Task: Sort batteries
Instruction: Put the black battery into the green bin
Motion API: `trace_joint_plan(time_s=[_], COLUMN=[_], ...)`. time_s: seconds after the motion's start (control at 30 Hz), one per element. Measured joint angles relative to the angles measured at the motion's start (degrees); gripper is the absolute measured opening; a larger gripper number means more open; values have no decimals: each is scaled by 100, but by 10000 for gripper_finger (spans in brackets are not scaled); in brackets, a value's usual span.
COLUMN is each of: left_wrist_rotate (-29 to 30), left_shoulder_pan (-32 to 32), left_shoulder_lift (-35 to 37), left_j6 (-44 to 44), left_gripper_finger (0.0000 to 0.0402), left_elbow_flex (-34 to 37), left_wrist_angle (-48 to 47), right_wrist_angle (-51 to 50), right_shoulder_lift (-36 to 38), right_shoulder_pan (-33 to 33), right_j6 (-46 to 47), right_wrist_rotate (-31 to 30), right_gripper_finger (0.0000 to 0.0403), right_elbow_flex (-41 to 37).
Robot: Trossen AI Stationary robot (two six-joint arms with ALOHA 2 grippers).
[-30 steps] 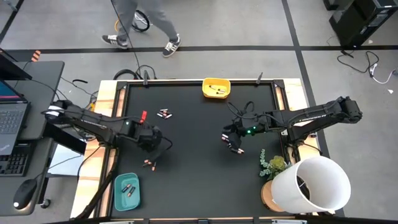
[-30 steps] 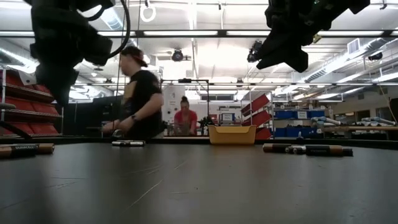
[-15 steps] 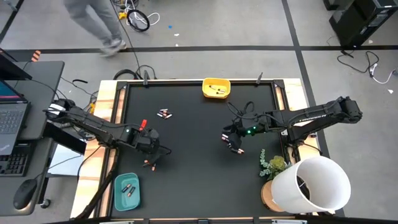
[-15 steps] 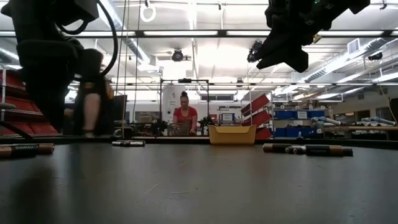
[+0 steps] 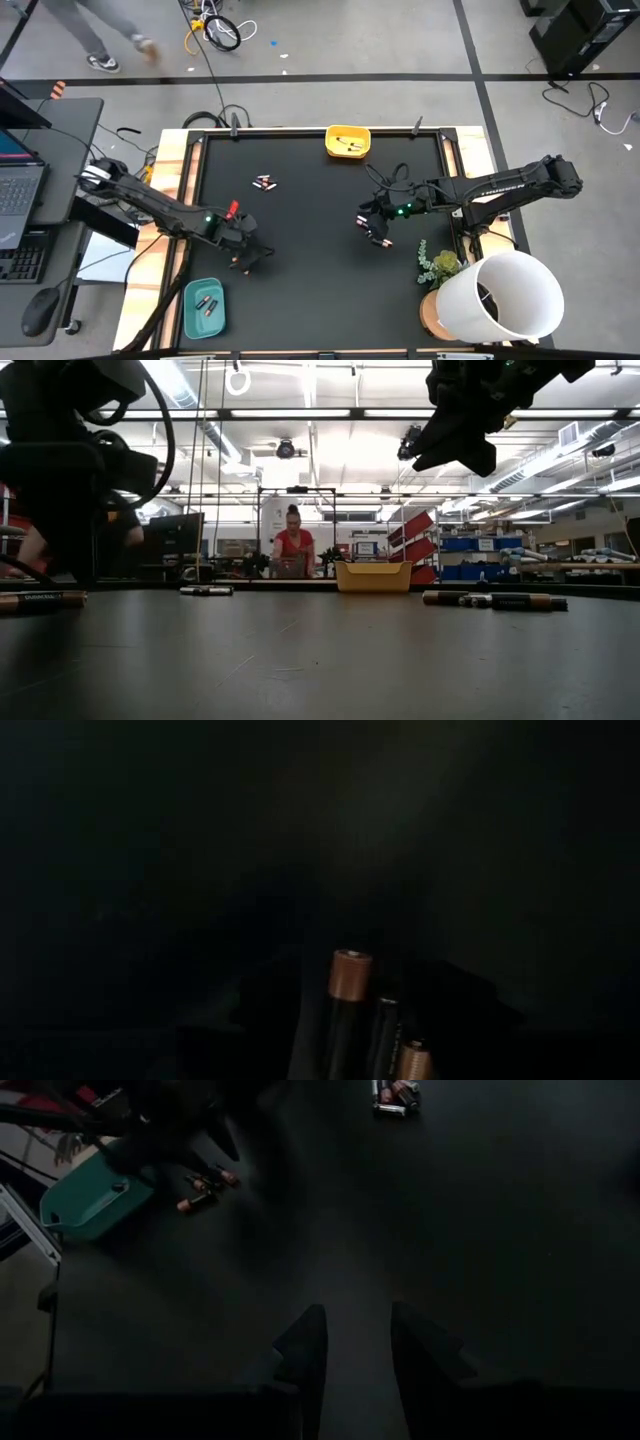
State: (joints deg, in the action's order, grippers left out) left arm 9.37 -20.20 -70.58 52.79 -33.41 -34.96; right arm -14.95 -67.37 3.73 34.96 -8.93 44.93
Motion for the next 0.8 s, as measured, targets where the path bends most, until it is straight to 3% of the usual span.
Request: trace_joint_plan(time_s=[0.37,0.47,0.6,0.8], left_wrist_rotate=[20,-7,-103,-115], left_shoulder_pan=[-60,-60,-58,-55], left_shoulder_lift=[-754,-829,-831,-833], left_j6=[173,148,12,1], left_gripper_finger=[167,140,56,50], left_elbow_flex=[-33,-33,-33,-24], left_wrist_angle=[249,249,288,290], right_wrist_angle=[-7,-7,-9,-9], right_shoulder_lift=[0,0,0,0], right_shoulder_pan=[0,0,0,0], right_j6=[82,87,87,83], right_wrist_rotate=[4,4,4,4], right_gripper_finger=[101,101,101,101], right_elbow_flex=[-2,-2,-2,-2])
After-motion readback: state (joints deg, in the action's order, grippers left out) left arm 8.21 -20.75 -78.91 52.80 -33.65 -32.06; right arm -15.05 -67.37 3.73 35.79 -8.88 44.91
